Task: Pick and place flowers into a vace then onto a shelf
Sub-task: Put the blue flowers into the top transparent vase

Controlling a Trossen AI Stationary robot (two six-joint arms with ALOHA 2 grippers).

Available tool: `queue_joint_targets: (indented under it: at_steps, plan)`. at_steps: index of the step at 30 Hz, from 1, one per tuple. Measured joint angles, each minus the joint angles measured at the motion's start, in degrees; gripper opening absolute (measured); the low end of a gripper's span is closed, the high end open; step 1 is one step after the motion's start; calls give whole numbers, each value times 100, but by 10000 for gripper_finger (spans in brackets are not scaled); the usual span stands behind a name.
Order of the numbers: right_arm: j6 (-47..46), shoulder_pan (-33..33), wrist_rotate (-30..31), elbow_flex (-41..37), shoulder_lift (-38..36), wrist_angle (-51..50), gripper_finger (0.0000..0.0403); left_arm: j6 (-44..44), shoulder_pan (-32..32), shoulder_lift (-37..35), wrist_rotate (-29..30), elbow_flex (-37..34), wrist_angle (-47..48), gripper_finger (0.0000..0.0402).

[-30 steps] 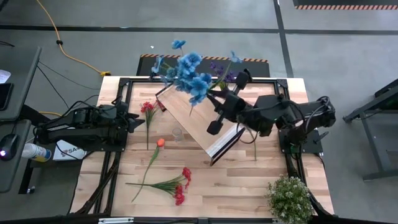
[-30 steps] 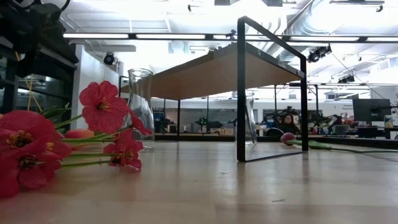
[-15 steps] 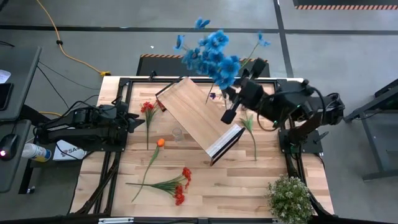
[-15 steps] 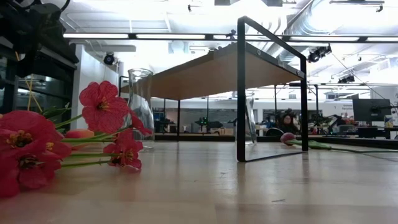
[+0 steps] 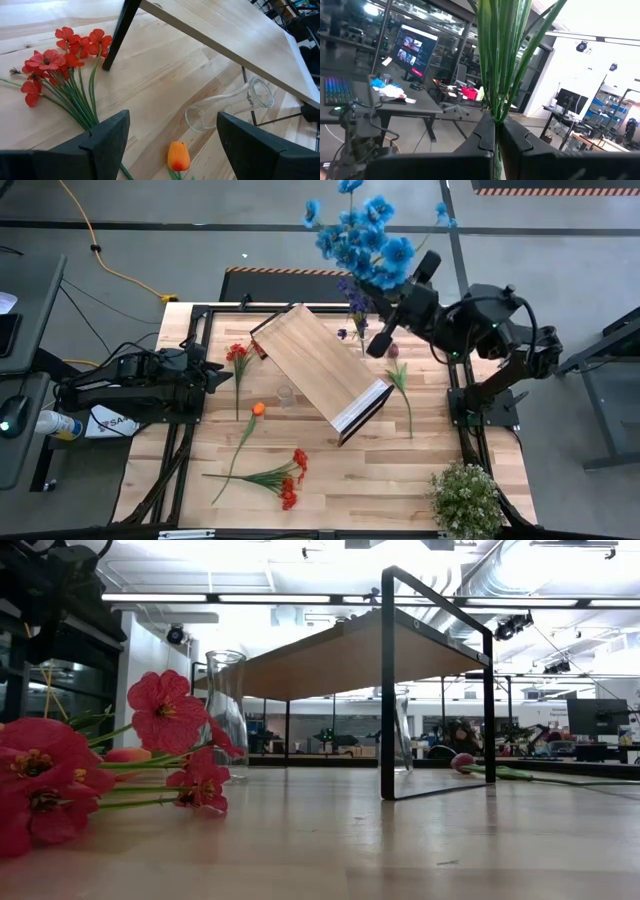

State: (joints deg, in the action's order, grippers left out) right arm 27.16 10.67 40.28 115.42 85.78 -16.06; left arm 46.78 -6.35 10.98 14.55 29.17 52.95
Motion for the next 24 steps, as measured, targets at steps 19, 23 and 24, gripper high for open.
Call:
queue_joint_targets:
  at_steps: [19, 23, 24]
  plan:
    - [-630, -1189, -833, -1, -671, -1361, 0, 2, -2, 2, 9, 0, 0, 333]
    - [-933, -1329, -935, -1, -955, -1967, 0, 2, -2, 2, 65, 0, -1, 333]
    - [-990, -1338, -934, 0, -1019, -2104, 0, 2, -2, 2, 106, 0, -2, 333]
